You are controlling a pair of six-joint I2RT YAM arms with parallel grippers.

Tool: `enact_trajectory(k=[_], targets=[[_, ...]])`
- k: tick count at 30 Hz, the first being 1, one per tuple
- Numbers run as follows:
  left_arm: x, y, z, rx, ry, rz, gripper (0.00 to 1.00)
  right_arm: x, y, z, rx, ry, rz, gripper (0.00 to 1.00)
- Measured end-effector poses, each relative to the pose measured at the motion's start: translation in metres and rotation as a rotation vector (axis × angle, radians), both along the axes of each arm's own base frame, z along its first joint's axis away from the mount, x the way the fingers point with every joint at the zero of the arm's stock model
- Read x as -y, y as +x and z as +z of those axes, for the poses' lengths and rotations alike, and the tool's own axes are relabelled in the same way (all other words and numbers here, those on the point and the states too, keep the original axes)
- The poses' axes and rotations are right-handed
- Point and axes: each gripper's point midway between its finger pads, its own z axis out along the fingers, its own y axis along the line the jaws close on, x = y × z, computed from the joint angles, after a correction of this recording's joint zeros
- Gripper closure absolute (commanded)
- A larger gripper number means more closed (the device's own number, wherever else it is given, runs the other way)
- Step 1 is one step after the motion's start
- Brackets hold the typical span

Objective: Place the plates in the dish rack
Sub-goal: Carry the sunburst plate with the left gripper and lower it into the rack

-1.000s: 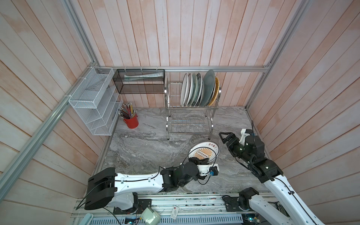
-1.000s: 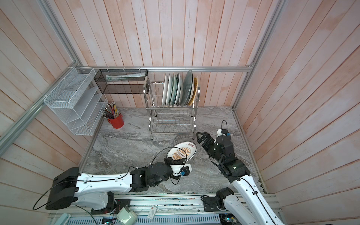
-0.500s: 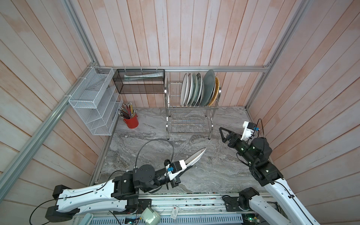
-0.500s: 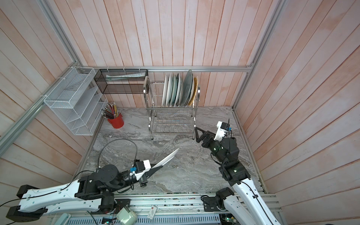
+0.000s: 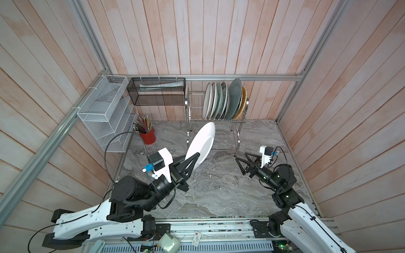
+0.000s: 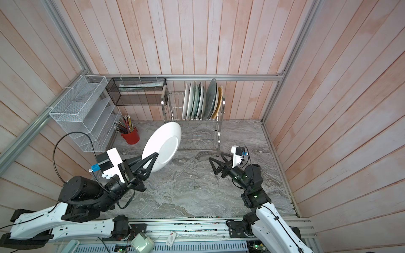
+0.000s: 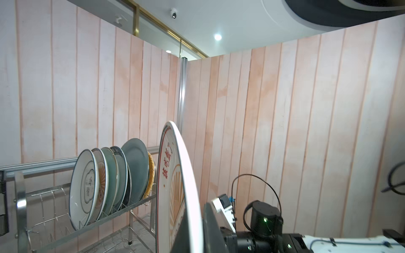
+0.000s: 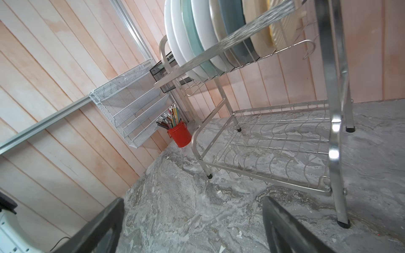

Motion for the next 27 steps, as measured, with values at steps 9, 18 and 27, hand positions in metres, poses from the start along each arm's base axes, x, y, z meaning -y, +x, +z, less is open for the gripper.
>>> enact_trajectory(k=[9, 18, 27], targets=[[0.022, 0.075, 0.035, -0.039, -0.016, 0.219, 1.0, -0.02, -0.029, -0.022, 0.114, -0.029, 0.107, 0.02], [0.015, 0.143, 0.061, -0.057, -0.025, 0.297, 1.0, -0.033, -0.03, -0.037, 0.13, -0.067, 0.144, 0.02], [0.005, 0.223, 0.059, -0.115, 0.011, 0.306, 1.0, -0.052, -0.037, -0.049, 0.158, -0.108, 0.212, 0.02]])
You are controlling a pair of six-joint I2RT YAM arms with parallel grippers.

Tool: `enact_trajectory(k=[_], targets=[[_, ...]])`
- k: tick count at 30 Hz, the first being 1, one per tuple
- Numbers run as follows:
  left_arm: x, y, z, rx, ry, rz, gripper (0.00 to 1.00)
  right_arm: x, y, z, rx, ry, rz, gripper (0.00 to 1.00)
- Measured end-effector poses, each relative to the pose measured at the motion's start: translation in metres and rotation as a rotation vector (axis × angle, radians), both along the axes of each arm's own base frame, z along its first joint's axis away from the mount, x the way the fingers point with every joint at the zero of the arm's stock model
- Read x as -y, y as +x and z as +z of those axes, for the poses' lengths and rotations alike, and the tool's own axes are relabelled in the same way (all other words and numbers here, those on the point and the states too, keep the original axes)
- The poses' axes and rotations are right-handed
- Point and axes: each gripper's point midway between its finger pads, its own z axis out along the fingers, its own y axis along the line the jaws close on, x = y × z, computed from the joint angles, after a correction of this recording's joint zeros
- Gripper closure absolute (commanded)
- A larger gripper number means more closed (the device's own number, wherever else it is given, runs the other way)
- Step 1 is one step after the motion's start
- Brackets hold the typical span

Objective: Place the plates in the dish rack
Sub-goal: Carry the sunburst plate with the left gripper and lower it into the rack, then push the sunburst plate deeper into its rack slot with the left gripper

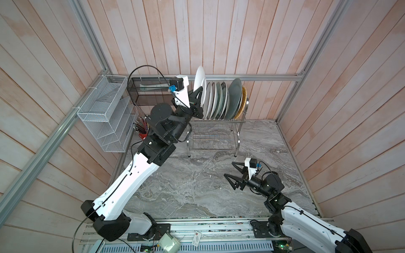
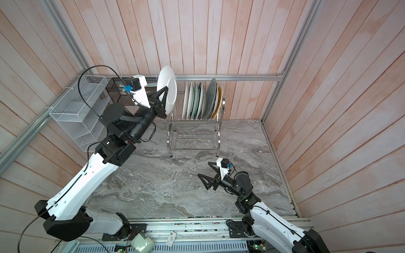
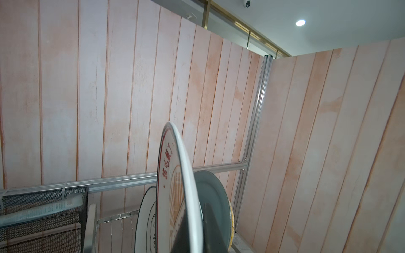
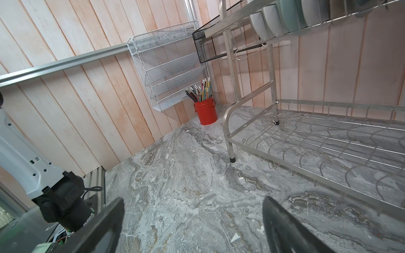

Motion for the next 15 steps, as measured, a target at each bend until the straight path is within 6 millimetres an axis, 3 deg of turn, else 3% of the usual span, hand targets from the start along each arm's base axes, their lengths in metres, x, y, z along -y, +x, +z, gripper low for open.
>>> enact_trajectory(k=[9, 15], targets=[[-0.002, 0.088, -0.039, -0.129, 0.036, -0.034, 1.0, -0.012, 0.006, -0.03, -0.032, -0.08, 0.008, 0.02], [-0.003, 0.13, -0.059, -0.193, 0.043, -0.012, 1.0, -0.014, 0.014, -0.05, -0.066, -0.129, -0.013, 0.02]])
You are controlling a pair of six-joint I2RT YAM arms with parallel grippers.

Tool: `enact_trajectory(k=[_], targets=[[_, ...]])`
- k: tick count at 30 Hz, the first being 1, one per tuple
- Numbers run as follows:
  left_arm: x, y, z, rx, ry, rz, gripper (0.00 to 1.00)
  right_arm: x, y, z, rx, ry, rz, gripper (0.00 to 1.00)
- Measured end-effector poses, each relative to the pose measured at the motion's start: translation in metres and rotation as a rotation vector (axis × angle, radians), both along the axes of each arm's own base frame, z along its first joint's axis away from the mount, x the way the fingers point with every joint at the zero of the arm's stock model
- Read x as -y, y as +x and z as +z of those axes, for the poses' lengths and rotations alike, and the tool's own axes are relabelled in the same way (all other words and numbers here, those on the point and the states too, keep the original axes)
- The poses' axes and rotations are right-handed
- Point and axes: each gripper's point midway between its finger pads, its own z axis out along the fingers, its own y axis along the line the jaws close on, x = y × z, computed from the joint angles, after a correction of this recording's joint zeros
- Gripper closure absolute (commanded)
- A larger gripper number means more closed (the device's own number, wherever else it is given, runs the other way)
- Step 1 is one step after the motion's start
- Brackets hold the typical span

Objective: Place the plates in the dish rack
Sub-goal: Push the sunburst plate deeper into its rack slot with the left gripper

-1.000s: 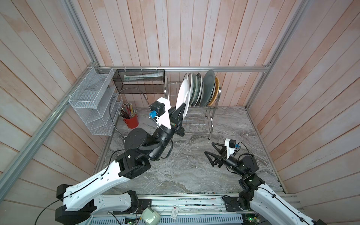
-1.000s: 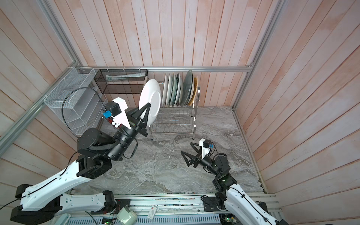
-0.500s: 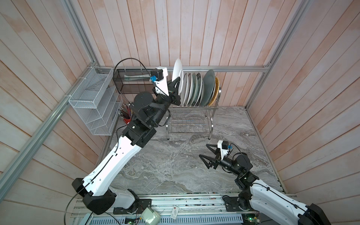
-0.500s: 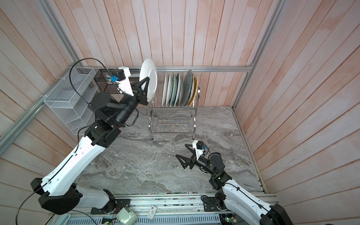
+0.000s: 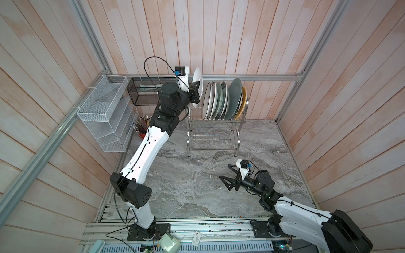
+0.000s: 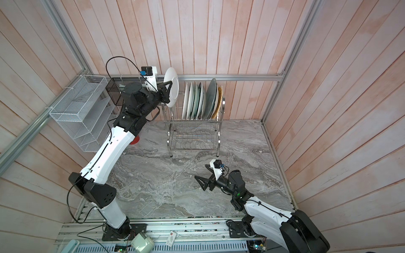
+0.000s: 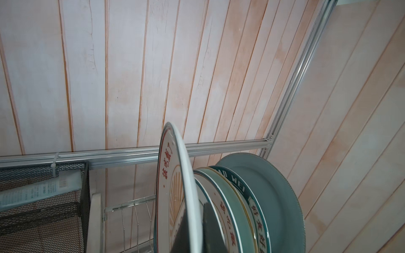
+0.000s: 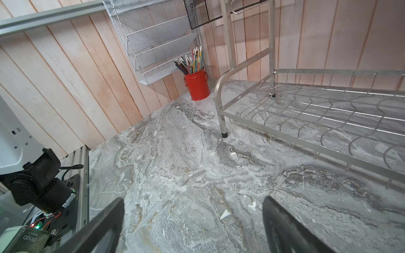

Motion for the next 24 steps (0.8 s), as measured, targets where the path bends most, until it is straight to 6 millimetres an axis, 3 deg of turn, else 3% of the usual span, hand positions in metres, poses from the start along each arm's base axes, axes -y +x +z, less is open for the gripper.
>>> enact_trajectory(k=[5, 12, 24], targets=[[0.008, 0.016, -0.018, -0.046, 0.002, -0.002, 1.0, -0.003, 0.004, -0.012, -0.025, -0.031, -0.003, 0.02], [0.014, 0.032, -0.047, -0.113, 0.016, 0.005, 1.0, -0.005, 0.008, -0.008, -0.008, -0.036, -0.009, 0.02], [0.015, 0.041, -0.073, -0.169, 0.044, 0.04, 1.0, -0.01, 0.007, -0.004, 0.005, -0.04, 0.002, 0.02]])
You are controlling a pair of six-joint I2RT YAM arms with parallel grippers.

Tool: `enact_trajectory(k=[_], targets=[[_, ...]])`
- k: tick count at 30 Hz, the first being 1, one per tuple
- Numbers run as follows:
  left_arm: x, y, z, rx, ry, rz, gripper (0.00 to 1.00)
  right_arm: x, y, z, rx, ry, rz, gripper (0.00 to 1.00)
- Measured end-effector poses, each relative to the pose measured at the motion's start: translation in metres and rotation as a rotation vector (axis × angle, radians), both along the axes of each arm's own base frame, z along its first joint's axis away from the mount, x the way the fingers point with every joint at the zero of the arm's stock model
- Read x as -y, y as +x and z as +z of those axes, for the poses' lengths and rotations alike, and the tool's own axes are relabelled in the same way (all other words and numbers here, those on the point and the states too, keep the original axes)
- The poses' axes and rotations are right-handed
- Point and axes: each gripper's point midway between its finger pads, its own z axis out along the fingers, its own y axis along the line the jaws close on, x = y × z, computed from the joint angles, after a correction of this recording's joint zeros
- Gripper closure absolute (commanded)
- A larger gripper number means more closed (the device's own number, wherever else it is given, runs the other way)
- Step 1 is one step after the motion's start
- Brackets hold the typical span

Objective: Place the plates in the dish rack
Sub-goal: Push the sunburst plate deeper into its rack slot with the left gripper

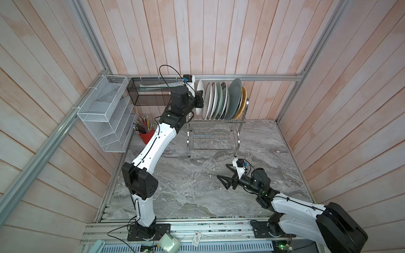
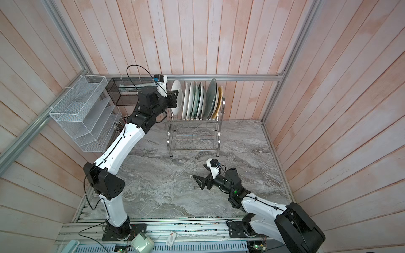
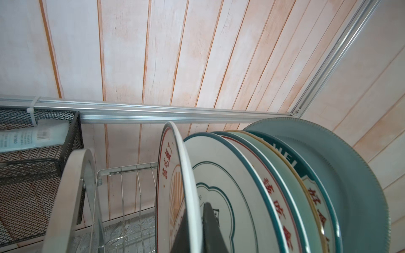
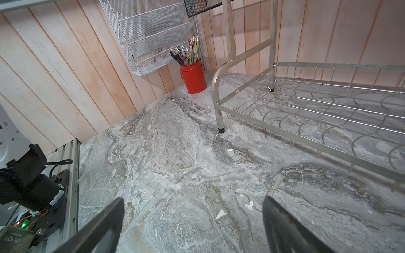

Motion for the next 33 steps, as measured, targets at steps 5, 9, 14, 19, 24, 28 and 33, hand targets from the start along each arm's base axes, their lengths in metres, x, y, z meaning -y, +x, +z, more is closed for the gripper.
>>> enact_trajectory(k=[5, 9, 14, 19, 24, 28, 33], targets=[[0.009, 0.002, -0.012, -0.017, 0.02, 0.011, 1.0, -0.001, 0.0, 0.002, 0.013, -0.005, -0.002, 0.02], [0.014, 0.006, -0.022, -0.027, 0.044, 0.029, 1.0, -0.001, 0.001, 0.001, 0.017, -0.011, -0.006, 0.02], [0.019, 0.004, -0.023, -0.013, 0.072, 0.05, 1.0, -0.002, 0.0, -0.001, 0.01, -0.019, -0.006, 0.02], [0.022, 0.003, -0.025, 0.002, 0.112, 0.08, 1.0, -0.003, -0.001, -0.002, 0.01, -0.024, -0.002, 0.02], [0.027, 0.001, -0.027, 0.017, 0.147, 0.109, 1.0, -0.004, -0.001, 0.0, 0.015, -0.024, 0.0, 0.02], [0.031, -0.001, -0.03, 0.031, 0.168, 0.124, 1.0, -0.005, -0.001, 0.0, 0.014, -0.027, -0.001, 0.02], [0.035, -0.002, -0.033, 0.042, 0.175, 0.121, 0.94, -0.005, -0.001, -0.003, 0.007, -0.038, -0.002, 0.02]])
